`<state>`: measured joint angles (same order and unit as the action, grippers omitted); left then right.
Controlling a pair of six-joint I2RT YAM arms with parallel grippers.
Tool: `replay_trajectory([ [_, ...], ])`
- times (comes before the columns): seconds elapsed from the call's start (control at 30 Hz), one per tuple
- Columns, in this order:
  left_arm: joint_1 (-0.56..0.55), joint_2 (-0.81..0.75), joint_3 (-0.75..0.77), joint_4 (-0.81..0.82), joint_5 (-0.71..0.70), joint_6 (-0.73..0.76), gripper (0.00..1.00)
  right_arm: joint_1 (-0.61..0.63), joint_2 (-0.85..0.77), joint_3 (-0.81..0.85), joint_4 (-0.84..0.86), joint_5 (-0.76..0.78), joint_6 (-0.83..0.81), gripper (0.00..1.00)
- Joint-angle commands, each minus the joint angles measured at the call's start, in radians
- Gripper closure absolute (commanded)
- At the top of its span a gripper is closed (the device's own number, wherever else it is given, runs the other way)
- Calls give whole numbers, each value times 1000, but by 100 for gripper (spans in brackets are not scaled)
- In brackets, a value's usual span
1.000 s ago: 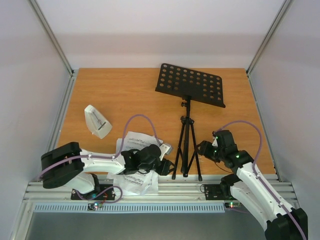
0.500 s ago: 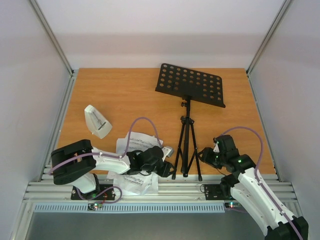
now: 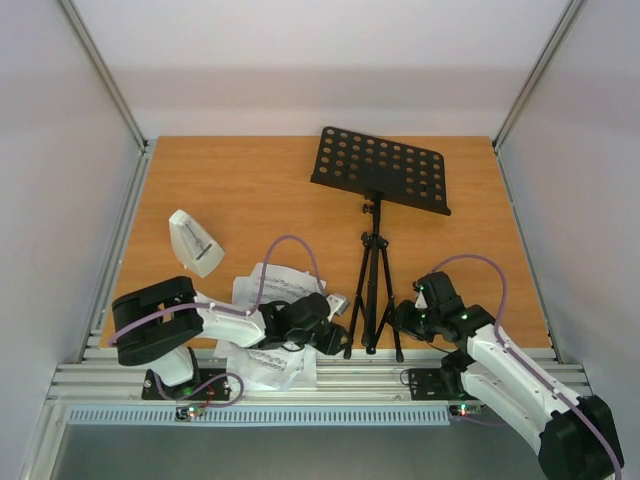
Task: Pack up the instrument practice props
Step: Close the music stand at the center of the board.
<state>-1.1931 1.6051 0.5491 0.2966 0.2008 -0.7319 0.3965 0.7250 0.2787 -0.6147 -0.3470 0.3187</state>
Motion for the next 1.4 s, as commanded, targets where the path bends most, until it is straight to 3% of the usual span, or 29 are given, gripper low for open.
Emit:
replay_trajectory([
  [0.0,-6,38,34,59,12,14,62,54,55,-25,125,-13,50,70],
  [0.23,-11,82,68,102,39,11,64,183,172,-14,264,46,112,81],
  [0.43,-16,101,90,122,40,12,64,313,332,2,431,104,169,83],
  [0.57,-15,81,68,122,22,11,65,336,386,21,467,123,174,83],
  [0.77,-16,7,23,67,-35,26,64,337,298,53,342,188,134,78],
  [0.97,-16,-70,2,-8,-96,52,54,337,156,69,151,258,110,64],
  [1.1,-15,-99,-2,-36,-120,58,45,337,105,62,97,281,111,62],
  [1.37,-14,-45,4,-3,-81,44,67,338,112,45,159,218,107,80],
])
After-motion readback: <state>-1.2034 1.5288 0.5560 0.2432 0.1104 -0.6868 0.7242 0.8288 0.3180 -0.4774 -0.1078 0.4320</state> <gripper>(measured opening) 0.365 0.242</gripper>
